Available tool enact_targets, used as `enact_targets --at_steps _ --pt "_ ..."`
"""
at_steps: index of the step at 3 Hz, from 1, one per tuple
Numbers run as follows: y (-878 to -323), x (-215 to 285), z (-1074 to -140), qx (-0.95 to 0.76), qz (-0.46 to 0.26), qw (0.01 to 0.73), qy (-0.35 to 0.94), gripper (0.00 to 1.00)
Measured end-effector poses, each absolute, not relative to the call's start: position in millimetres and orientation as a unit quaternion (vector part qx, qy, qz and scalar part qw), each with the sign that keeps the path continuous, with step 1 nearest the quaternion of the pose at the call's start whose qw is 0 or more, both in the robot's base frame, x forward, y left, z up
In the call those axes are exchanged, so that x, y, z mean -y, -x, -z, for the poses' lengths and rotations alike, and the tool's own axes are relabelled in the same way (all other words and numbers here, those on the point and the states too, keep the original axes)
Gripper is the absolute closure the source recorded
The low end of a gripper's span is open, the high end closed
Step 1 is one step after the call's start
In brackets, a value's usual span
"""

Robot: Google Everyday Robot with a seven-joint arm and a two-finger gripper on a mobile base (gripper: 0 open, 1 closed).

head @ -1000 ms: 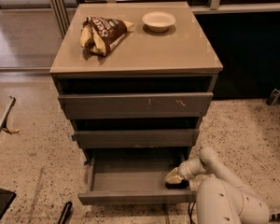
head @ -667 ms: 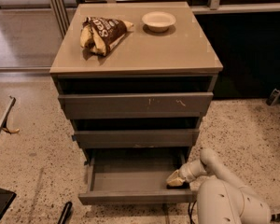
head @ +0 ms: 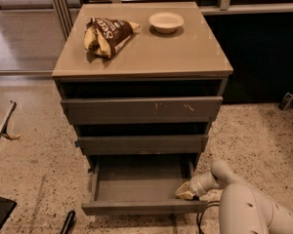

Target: Open bottom drawer

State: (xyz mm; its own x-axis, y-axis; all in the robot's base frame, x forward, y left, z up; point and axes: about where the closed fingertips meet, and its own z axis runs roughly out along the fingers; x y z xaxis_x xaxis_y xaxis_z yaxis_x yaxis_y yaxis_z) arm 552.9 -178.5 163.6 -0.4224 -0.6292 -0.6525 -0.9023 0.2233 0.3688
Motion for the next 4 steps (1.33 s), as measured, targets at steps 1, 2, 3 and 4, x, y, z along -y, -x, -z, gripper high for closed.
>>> enact_targets --at_steps 1,2,3,4 --pt "-534 172 -173 -0.754 -0.362 0.187 0.515 0.12" --pt "-520 166 -179 -0.75 -0.359 0.186 0.523 0.0" --pt "-521 160 -196 -0.746 -0.345 0.207 0.53 0.0" --pt "-530 156 -224 -0.741 -0.326 0.237 0.537 0.0"
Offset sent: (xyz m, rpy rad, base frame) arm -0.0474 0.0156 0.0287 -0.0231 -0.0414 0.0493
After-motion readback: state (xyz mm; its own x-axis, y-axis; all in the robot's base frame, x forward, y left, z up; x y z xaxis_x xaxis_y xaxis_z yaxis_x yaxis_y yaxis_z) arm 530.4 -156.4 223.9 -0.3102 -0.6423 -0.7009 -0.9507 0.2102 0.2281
